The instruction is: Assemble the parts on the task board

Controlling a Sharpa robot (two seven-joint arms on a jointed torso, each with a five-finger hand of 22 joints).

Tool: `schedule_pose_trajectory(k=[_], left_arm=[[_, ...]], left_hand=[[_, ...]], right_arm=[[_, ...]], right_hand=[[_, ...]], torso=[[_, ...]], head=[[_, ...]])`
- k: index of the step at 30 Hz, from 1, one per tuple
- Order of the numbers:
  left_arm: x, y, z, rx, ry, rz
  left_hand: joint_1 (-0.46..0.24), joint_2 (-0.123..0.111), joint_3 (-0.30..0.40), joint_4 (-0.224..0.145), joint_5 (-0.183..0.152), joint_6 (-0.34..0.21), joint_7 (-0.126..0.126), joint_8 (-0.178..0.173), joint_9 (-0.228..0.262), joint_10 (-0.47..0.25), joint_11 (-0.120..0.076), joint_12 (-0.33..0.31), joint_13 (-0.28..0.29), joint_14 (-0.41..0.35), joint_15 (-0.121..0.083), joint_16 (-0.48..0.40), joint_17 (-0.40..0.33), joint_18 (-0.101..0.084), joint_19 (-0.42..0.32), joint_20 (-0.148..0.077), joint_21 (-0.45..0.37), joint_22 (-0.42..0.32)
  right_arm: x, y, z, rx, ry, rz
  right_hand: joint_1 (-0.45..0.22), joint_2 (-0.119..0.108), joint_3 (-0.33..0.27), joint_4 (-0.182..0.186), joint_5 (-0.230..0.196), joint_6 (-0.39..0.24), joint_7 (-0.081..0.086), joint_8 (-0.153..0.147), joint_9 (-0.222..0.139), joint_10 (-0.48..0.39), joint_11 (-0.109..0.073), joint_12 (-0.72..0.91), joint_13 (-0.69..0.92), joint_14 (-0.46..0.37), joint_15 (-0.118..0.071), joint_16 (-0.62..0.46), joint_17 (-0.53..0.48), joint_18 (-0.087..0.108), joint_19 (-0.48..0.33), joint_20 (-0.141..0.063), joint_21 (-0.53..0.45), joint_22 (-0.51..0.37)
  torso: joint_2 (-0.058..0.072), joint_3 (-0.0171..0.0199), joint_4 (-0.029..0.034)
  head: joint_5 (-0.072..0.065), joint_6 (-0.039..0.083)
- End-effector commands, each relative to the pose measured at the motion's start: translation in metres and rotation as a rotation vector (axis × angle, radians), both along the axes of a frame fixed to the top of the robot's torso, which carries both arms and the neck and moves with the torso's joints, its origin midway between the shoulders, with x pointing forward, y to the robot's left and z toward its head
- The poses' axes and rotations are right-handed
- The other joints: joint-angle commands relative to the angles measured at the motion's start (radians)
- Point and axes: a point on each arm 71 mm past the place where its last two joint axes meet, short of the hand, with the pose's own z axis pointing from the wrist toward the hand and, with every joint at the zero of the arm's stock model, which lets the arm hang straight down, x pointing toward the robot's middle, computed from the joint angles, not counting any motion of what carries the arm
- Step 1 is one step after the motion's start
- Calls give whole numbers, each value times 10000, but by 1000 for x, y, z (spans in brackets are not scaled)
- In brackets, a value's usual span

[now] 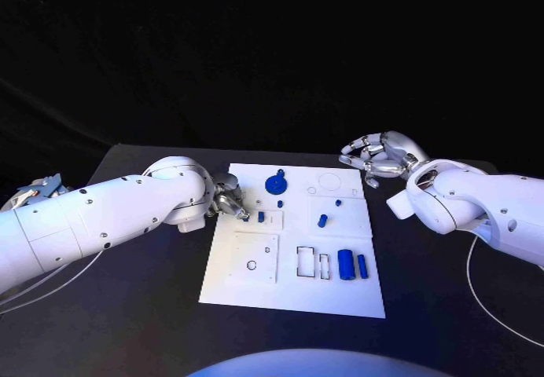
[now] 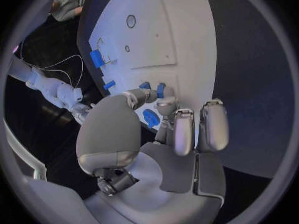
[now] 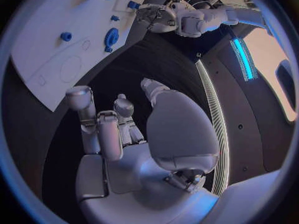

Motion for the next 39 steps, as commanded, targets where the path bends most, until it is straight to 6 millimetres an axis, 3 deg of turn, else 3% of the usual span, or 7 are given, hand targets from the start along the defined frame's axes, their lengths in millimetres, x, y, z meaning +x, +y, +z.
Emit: schedule_pose_trajectory(k=[1, 39], left_arm=[[-1, -2, -1, -96, 111, -165], [3, -10, -8, 241, 770, -431]], left_hand=[[-76, 22, 1961, -2036, 81, 172, -131, 55, -14, 49, -15, -47, -11, 799, -96, 67, 1590, -93, 41, -23, 40, 15], [-170, 38, 1856, -2026, 154, 218, -133, 46, -58, 143, -11, 32, 86, 816, -92, 95, 1665, -89, 14, -22, 33, -8]], right_arm=[[-1, 1, -1, -19, 16, 146], [-1, 1, -1, -21, 25, 143]], right_hand=[[-58, 66, -4, 48, 57, -69, 105, 41, -10, -54, -38, 54, -8, 161, -25, -60, 24, 112, -55, -8, -41, -5], [-58, 66, -4, 48, 57, -69, 105, 41, -10, -54, -38, 54, -8, 161, -25, -60, 24, 112, -55, -8, -41, -5]], torso=[[10, 2, 1], [10, 14, -7]], head=[[6, -5], [24, -78]])
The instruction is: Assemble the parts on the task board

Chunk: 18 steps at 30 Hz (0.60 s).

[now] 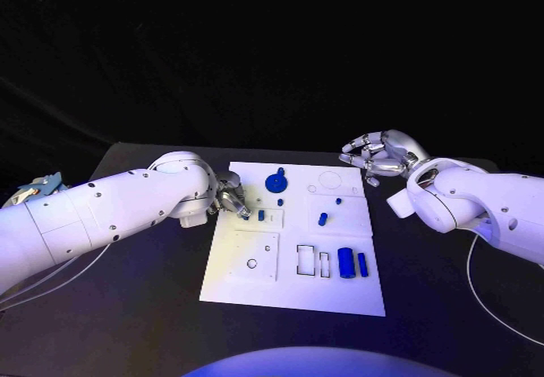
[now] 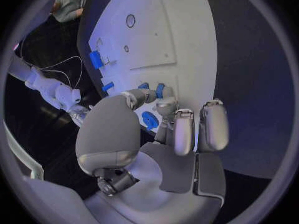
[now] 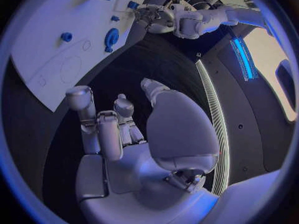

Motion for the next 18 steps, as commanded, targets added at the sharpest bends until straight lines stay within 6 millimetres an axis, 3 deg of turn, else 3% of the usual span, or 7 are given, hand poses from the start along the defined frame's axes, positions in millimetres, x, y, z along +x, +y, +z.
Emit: schedule_pose_trajectory(k=[1, 9, 18], left_arm=[[-4, -6, -6, 24, 426, -269], [-3, -7, -7, 41, 448, -165], [-2, -4, -8, 166, 553, -52]], left_hand=[[-3, 128, 1886, -1960, 60, 94, -79, 25, -30, 95, 9, 31, 9, 853, -56, 60, 1668, -88, 9, -21, 30, -3], [-159, 226, 1561, -1855, 7, 139, -111, 51, -63, 225, -9, 179, 217, 853, -61, 64, 1673, -93, 6, -8, 19, 10], [-508, 301, 360, -1421, -172, 78, -232, 79, -145, 248, -79, 165, 146, 853, -112, 70, 1686, -91, -10, -20, -48, -19]], right_arm=[[0, 1, -1, -20, 13, 144], [0, 2, -1, -16, 6, 149], [0, 1, -1, -11, 0, 138]], right_hand=[[-58, 66, -5, 50, 57, -69, 105, 43, -12, -54, -38, 54, -9, 161, -25, -60, 26, 112, -55, -9, -41, -5], [-49, 74, -44, 98, 63, -84, 103, 84, -30, -60, -39, 65, -28, 156, -27, -65, 13, 113, -54, -10, -63, -11], [-54, 72, -52, 106, 62, -88, 104, 88, -33, -71, -39, 61, -40, 150, -27, -72, -7, 118, -66, -11, -87, -28]], torso=[[1, -2, -4], [0, -1, 4], [-7, -1, 9]], head=[[11, -17], [-12, -29], [-29, -38]])
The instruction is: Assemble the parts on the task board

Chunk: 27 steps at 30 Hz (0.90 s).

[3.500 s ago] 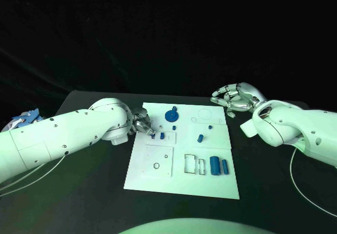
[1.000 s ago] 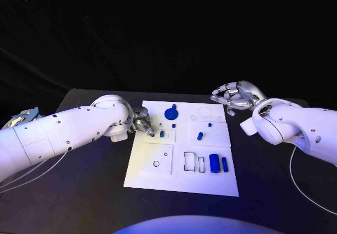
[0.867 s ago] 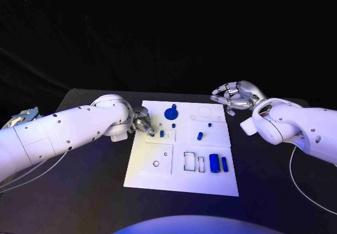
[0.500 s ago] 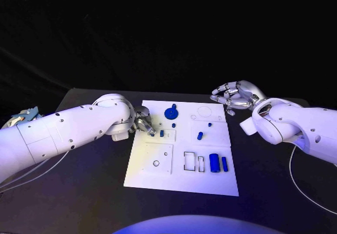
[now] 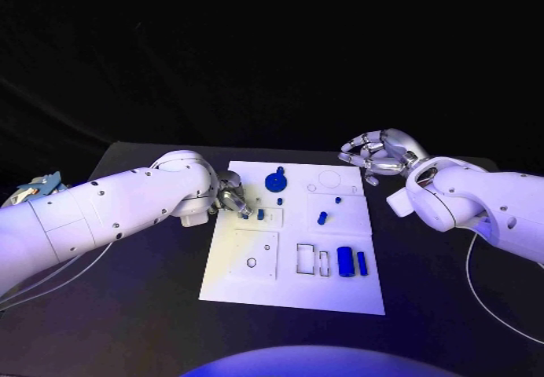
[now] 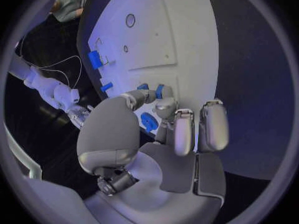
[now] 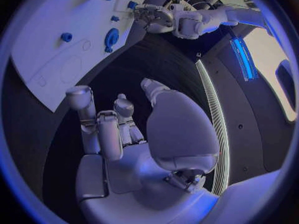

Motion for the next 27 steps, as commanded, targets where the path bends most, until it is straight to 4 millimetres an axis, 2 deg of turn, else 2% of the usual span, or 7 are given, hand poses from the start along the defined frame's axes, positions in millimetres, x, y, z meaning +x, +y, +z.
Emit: schedule_pose_trajectory(k=[1, 4, 12, 19, 23, 27], left_arm=[[-3, -2, -6, 91, 388, -98], [-2, -1, -6, 84, 370, -43], [-1, 4, -4, -9, 227, 133], [0, 8, -2, -80, 99, 279], [0, 9, -1, -107, 44, 335], [-1, 10, 0, -138, -1, 371]], left_hand=[[-172, -4, 569, -851, -97, -38, -178, 29, -57, 8, -44, 9, -23, 812, -81, 70, 1687, -91, -10, -28, -60, -25], [-255, 10, 285, -658, -91, -10, -185, -2, -116, -10, -54, 15, -24, 811, -95, 70, 1686, -92, -1, -45, -71, -23], [-657, -86, -840, 289, -98, 173, -198, -112, -333, -28, -58, 110, 66, 812, -104, 72, 1693, -94, 22, -63, -104, -29], [-700, -191, -1468, 759, -115, 243, -196, -144, -426, -38, -55, 151, 105, 810, -105, 70, 1689, -94, 28, -70, -120, -34], [-571, -267, -1786, 905, -289, 262, -203, -158, -469, -45, -60, 166, 120, 808, -109, 67, 1679, -91, 24, -74, -132, -46], [-539, -248, -1914, 1034, -391, 279, -203, -166, -494, -38, -59, 186, 148, 811, -109, 71, 1693, -91, 29, -75, -133, -41]], right_arm=[[0, 1, 0, -8, -4, 140], [0, 1, 0, -5, -9, 137], [0, 1, 0, 1, -18, 131], [0, 1, 0, 4, -28, 124], [0, 1, 0, 3, -30, 117], [0, 1, -1, 2, -31, 111]], right_hand=[[-54, 72, 3, 51, 62, -88, 104, 11, -11, -54, -22, 60, -12, 150, -27, -34, -6, 118, -66, -10, -25, -11], [-61, 68, -6, 60, 60, -91, 105, 14, -14, -60, -21, 58, -19, 151, -27, -33, -2, 118, -67, -10, -29, -12], [-76, 64, -22, 79, 59, -99, 106, 19, -18, -70, -20, 55, -31, 149, -26, -35, -7, 119, -69, -10, -37, -16], [-101, 61, -50, 114, 59, -115, 109, 27, -26, -98, -17, 44, -60, 139, -24, -45, -34, 128, -95, -10, -88, -52], [-111, 59, -63, 130, 60, -127, 111, 29, -31, -180, -16, -2, -147, 114, -22, -70, -105, 144, -138, -9, -166, -111], [-111, 58, -73, 140, 63, -143, 113, 30, -37, -232, -13, -31, -199, 86, -21, -97, -178, 157, -174, -8, -231, -159]], torso=[[-3, -1, 3], [-10, -1, 1], [4, -9, -12], [4, -6, -8], [-3, -5, -4], [-6, -4, 5]], head=[[-1, 1], [1, 15], [-2, 41], [-31, 49], [-44, 62], [-58, 64]])
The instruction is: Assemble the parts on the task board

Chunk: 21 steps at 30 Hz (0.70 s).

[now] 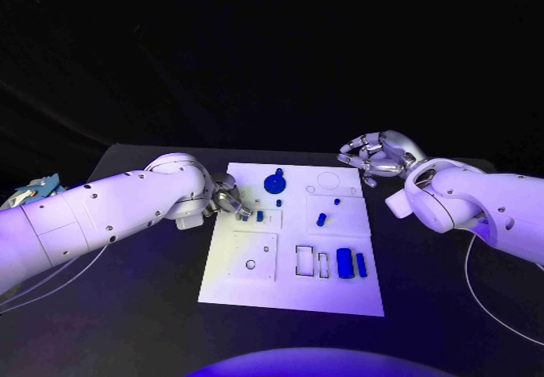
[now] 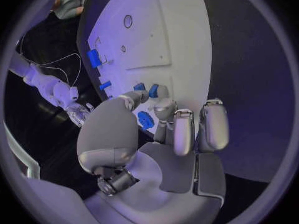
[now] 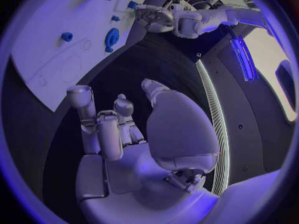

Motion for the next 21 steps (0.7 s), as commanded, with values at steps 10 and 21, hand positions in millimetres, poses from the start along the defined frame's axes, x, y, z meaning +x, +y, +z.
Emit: schedule_pose_trajectory(k=[10, 21], left_arm=[[0, 2, 9, -372, -244, 224], [4, -1, 19, -1569, -524, 685]], left_hand=[[83, 1, -232, 222, -139, 72, 8, -43, -48, -53, -39, 80, 35, 852, -76, 38, 1709, -89, 27, -77, -64, -5], [98, -20, -619, 510, -603, -16, 65, -122, -138, -214, 10, -73, -202, 802, -45, -32, 1509, -56, -74, -57, -139, -155]], right_arm=[[0, 1, 0, -3, -32, 96], [0, 1, -1, -15, -34, 93]], right_hand=[[-70, 19, -14, 83, 66, -85, 116, 33, -14, -98, -29, -47, -39, 68, -19, -76, -63, 165, -107, 10, -78, -41], [-70, 21, -24, 96, 67, -95, 118, 39, -19, -113, -27, -54, -54, 59, -17, -85, -81, 166, -115, 11, -93, -49]], torso=[[-8, 5, 18], [-2, 4, 6]], head=[[-12, 28], [-21, 68]])
